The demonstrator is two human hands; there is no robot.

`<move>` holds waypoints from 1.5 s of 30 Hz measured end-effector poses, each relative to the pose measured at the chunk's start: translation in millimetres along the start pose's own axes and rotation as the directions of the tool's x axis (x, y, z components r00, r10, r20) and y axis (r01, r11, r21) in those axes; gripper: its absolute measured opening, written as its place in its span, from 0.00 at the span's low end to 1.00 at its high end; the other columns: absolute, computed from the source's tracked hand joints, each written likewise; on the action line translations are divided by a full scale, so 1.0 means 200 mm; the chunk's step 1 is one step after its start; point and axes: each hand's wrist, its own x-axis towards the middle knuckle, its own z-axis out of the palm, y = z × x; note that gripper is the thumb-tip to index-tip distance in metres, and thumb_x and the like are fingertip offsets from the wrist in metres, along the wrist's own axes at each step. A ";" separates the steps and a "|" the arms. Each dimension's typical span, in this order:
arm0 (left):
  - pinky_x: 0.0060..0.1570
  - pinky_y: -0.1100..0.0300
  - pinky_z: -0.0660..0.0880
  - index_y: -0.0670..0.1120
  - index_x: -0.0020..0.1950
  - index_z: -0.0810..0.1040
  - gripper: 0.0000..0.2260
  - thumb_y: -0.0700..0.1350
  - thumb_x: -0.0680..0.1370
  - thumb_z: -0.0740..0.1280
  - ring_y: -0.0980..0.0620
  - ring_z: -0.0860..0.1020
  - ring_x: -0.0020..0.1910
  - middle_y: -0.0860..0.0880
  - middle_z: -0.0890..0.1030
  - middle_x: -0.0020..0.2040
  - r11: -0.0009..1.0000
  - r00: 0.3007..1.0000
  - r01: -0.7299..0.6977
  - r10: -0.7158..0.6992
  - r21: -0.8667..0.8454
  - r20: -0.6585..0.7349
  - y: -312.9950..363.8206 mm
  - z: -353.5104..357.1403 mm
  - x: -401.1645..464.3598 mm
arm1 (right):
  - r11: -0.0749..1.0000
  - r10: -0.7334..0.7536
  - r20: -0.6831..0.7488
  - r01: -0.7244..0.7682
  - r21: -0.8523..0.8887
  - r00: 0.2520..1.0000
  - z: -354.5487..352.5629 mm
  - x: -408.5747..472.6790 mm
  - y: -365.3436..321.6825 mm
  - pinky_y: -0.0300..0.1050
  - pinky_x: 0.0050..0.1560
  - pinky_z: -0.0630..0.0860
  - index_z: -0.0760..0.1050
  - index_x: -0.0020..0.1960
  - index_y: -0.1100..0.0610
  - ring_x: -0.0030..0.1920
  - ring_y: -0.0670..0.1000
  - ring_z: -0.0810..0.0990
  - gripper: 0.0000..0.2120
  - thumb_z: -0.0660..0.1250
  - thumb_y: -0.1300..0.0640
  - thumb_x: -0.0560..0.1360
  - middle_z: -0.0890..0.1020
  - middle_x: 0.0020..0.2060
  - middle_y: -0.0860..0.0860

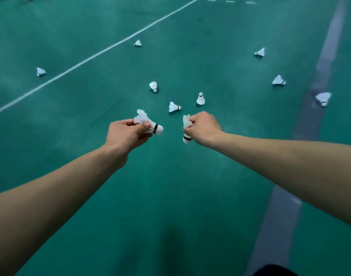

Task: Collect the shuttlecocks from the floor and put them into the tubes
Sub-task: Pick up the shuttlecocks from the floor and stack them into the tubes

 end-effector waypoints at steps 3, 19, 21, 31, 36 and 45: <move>0.48 0.56 0.83 0.42 0.47 0.85 0.03 0.40 0.76 0.75 0.47 0.86 0.44 0.43 0.87 0.45 0.978 0.987 -0.086 0.058 0.191 0.147 0.68 0.02 -0.23 | 1.000 0.023 0.030 -0.022 -0.017 0.999 -0.61 -0.18 -0.33 0.43 0.29 0.60 0.71 0.32 0.58 0.33 0.54 0.68 0.11 0.69 0.59 0.72 0.72 0.29 0.51; 0.18 0.69 0.61 0.56 0.39 0.83 0.08 0.56 0.77 0.72 0.56 0.69 0.16 0.50 0.75 0.21 0.343 0.460 -0.875 0.365 0.342 0.810 3.56 0.28 -1.39 | 0.891 0.195 -0.500 0.061 0.450 0.844 -3.16 -1.63 -1.52 0.37 0.39 0.70 0.86 0.50 0.63 0.38 0.43 0.76 0.10 0.75 0.56 0.77 0.86 0.59 0.52; 0.18 0.69 0.62 0.56 0.40 0.83 0.07 0.56 0.77 0.73 0.55 0.69 0.16 0.47 0.74 0.21 0.316 0.366 -0.913 0.362 0.256 0.857 3.66 0.34 -1.51 | 0.855 0.240 -0.535 0.085 0.512 0.810 -3.22 -1.82 -1.57 0.32 0.37 0.71 0.87 0.51 0.60 0.37 0.39 0.79 0.07 0.75 0.58 0.77 0.86 0.54 0.50; 0.22 0.67 0.65 0.47 0.40 0.84 0.12 0.53 0.78 0.72 0.56 0.74 0.18 0.46 0.76 0.24 0.215 -0.230 -0.933 0.263 -0.289 0.937 3.73 1.00 -2.38 | 0.744 0.629 -0.729 0.063 0.665 0.269 -3.22 -2.92 -1.38 0.36 0.31 0.66 0.86 0.42 0.55 0.25 0.45 0.72 0.07 0.76 0.53 0.76 0.70 0.27 0.49; 0.23 0.69 0.65 0.54 0.41 0.86 0.07 0.52 0.78 0.72 0.56 0.73 0.18 0.56 0.78 0.25 0.318 -0.502 -0.781 0.193 -0.538 0.843 3.56 1.37 -2.97 | 0.707 0.706 -0.707 0.057 0.705 -0.027 -3.26 -3.45 -1.19 0.40 0.37 0.70 0.86 0.41 0.52 0.28 0.46 0.75 0.07 0.75 0.52 0.77 0.74 0.29 0.49; 0.25 0.63 0.66 0.57 0.42 0.86 0.05 0.53 0.78 0.73 0.55 0.70 0.21 0.53 0.80 0.28 0.389 -0.810 -0.529 0.034 -0.754 0.586 3.32 1.87 -3.69 | 0.640 0.711 -0.516 0.137 0.756 -0.477 -3.27 -3.94 -0.94 0.45 0.40 0.76 0.86 0.43 0.53 0.31 0.45 0.78 0.05 0.76 0.52 0.76 0.80 0.30 0.47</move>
